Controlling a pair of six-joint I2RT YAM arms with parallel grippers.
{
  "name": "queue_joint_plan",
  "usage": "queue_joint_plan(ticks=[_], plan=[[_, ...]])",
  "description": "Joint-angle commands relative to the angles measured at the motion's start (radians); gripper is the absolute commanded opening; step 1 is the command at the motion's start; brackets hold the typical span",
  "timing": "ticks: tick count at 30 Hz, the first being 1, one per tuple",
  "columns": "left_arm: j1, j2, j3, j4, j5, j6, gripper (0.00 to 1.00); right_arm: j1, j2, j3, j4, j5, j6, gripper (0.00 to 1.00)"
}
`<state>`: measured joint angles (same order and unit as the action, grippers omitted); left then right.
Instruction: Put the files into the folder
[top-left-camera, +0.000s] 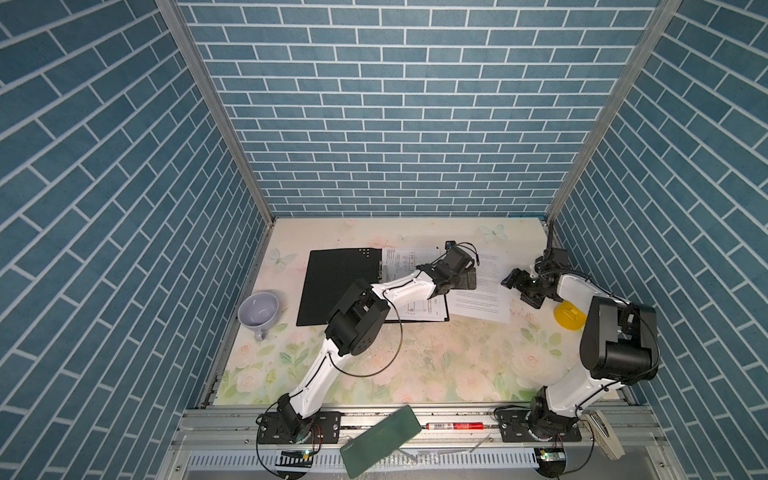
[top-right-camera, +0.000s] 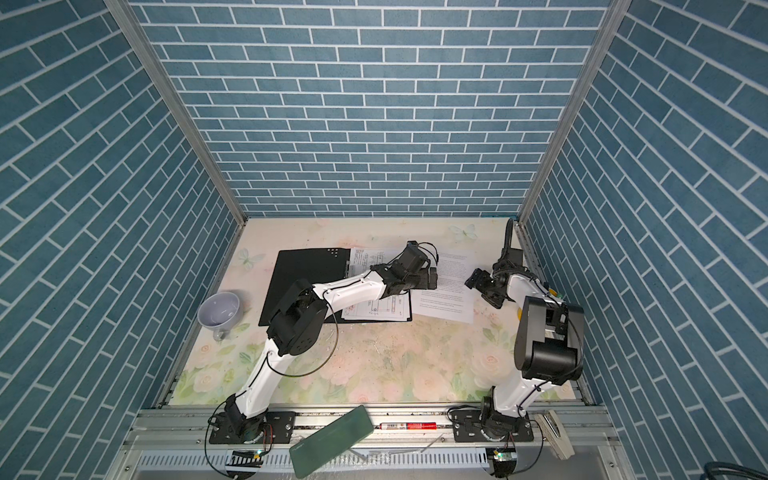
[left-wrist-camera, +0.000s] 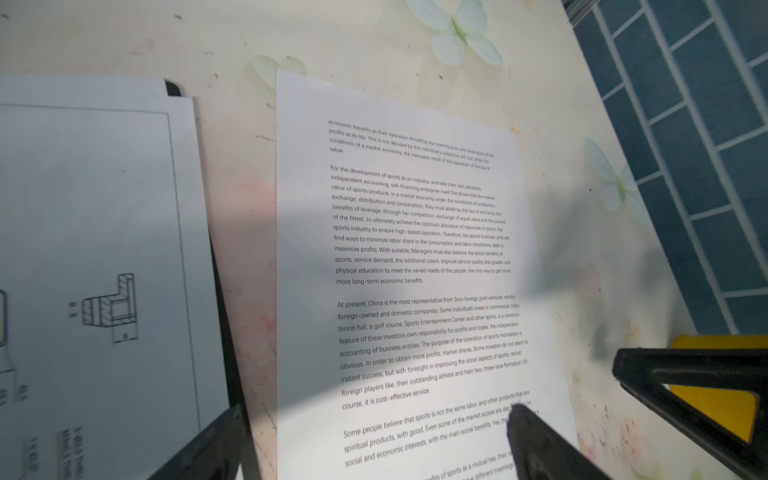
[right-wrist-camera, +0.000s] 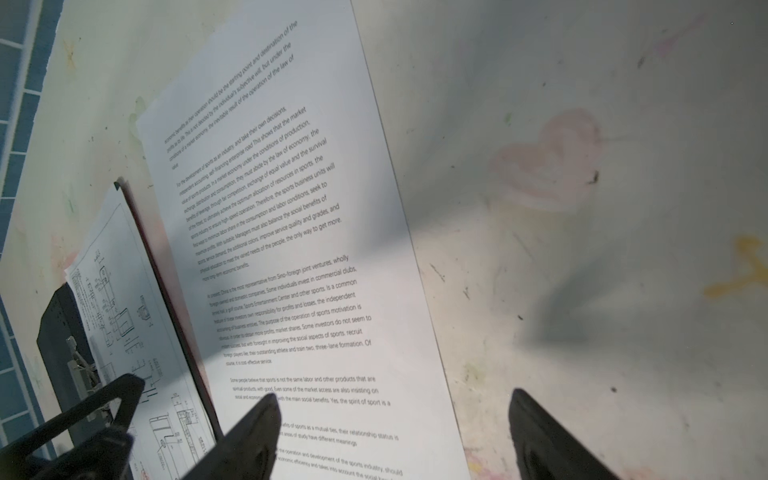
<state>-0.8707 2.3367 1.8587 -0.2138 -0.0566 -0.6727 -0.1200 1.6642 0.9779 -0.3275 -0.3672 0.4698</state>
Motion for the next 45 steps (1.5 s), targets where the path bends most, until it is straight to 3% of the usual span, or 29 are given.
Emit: queue_joint_plan(ticks=[1, 18, 39, 45], plan=[[-0.005, 0.033, 0.043, -0.063, 0.011, 0.02, 1.0, -0.003, -0.022, -0.036, 0.032, -0.032, -0.022, 0.86], [-0.017, 0.136, 0.162, -0.193, 0.061, 0.012, 1.0, -0.024, 0.026, -0.052, 0.023, -0.081, 0.007, 0.84], [-0.035, 0.135, 0.118, -0.182, 0.142, -0.054, 1.0, -0.047, 0.07, -0.1, 0.045, -0.176, 0.029, 0.81], [-0.036, 0.108, 0.105, -0.204, 0.096, -0.046, 1.0, -0.056, 0.062, -0.096, 0.022, -0.15, 0.008, 0.81]])
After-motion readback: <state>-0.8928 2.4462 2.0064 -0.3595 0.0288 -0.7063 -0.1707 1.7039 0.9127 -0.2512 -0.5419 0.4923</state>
